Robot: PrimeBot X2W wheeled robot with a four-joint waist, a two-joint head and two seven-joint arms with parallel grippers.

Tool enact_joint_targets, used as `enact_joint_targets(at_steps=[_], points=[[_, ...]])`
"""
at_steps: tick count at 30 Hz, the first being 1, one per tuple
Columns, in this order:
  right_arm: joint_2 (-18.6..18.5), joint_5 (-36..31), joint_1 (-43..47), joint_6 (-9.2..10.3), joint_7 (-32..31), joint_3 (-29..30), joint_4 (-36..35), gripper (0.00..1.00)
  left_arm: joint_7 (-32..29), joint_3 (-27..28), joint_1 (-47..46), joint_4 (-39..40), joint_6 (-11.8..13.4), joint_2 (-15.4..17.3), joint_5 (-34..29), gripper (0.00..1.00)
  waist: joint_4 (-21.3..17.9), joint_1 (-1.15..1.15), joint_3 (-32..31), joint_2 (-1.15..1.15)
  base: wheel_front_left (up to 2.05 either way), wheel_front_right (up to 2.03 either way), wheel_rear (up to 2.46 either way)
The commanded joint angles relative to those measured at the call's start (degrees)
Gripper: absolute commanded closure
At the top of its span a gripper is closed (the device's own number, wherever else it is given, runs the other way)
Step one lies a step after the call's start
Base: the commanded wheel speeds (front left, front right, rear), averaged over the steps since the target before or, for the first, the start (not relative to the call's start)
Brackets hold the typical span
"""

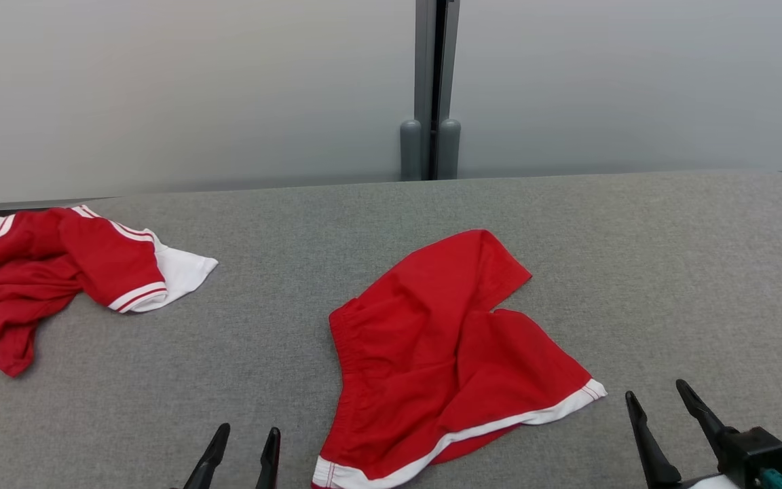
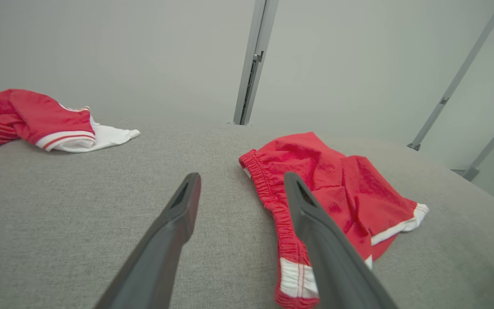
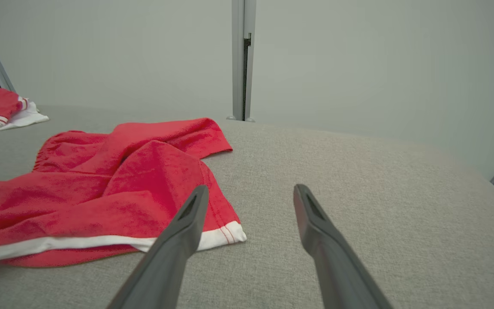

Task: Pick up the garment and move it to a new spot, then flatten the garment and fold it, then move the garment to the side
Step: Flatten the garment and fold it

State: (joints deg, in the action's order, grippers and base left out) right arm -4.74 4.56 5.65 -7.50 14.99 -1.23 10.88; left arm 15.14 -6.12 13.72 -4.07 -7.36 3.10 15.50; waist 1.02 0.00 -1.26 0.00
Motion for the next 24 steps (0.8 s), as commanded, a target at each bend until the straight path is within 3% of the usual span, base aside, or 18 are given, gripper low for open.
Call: enact_joint_targets(at_steps=[1, 3, 7, 12, 24], points=[[-2.6, 0.5, -3.2, 0.00, -2.1, -1.9, 3.7, 0.00, -1.2, -2.1, -1.3, -0.7, -0.1, 1.4, 1.5, 0.00, -0.1, 0.00, 0.8, 0.00, 0.00, 0.00, 0.00], [-3.4, 0.8, -4.9, 0.00, -4.0, -2.9, 5.2, 0.00, -3.0, -3.4, -1.8, -0.5, -0.1, 2.0, 2.0, 0.00, -0.1, 0.00, 1.1, 0.00, 0.00, 0.00, 0.00], [-7.2, 1.9, -10.8, 0.01, -11.8, -8.6, 10.2, 0.00, -12.4, -6.7, -3.2, 3.5, -0.1, 4.5, 5.0, 0.00, 0.5, 0.00, 4.0, 0.00, 0.00, 0.00, 0.00], [-8.6, 5.1, -16.6, 0.01, -19.2, -13.7, 15.1, 0.00, -23.1, -10.9, -4.0, 10.4, -0.1, 7.8, 9.7, 0.00, 1.3, 0.00, 7.3, 0.00, 0.00, 0.00, 0.00], [-8.3, 7.6, -21.5, 0.00, -20.5, -17.0, 21.3, 0.00, -32.5, -17.4, -5.7, 16.2, -0.1, 13.5, 17.1, 0.00, 1.5, 0.00, 11.2, 0.00, 0.00, 0.00, 0.00]])
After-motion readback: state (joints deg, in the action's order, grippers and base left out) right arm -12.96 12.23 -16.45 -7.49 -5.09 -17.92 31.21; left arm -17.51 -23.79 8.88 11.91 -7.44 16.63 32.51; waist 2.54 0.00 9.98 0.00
